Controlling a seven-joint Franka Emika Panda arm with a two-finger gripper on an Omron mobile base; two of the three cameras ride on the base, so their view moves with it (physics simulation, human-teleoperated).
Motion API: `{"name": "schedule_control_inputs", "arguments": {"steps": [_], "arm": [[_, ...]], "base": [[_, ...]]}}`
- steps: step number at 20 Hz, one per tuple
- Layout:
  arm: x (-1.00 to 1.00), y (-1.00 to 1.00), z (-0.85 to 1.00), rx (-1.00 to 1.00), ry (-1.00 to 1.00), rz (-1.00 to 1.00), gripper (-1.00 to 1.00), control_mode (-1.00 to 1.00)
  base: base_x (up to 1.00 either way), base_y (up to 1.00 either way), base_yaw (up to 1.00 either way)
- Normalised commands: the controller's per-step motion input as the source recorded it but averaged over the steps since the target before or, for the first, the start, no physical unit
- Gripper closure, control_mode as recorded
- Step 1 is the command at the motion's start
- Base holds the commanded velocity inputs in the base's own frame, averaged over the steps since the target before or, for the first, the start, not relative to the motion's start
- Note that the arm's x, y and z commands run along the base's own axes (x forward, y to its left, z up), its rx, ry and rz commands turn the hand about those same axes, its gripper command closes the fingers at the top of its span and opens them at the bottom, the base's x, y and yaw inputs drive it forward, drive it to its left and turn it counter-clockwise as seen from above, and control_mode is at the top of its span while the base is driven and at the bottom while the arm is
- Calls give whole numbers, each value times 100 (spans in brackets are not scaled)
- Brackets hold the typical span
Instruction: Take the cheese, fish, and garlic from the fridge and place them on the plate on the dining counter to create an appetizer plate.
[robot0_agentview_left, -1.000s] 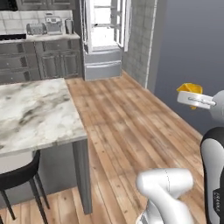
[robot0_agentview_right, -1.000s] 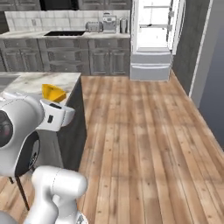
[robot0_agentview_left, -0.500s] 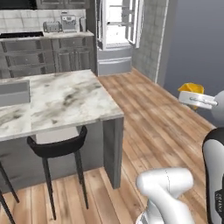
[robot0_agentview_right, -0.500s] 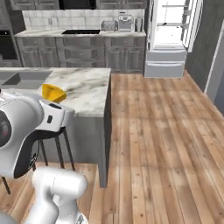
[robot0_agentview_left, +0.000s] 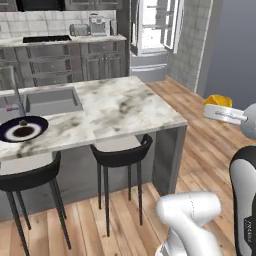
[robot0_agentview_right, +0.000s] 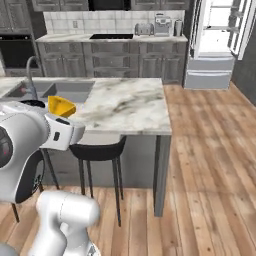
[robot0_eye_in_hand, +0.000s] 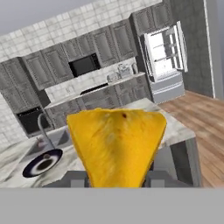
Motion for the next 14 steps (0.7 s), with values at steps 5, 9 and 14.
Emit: {"name": "schedule_control_inputs", "arguments": {"steps": [5, 9, 14], "arm": [[0, 0, 0, 0, 0, 0, 100, 100], [0, 0, 0, 0, 0, 0, 100, 100], [0, 0, 0, 0, 0, 0, 100, 100]], "base": [[17, 100, 2], [22, 100, 2], [29, 100, 2]]}}
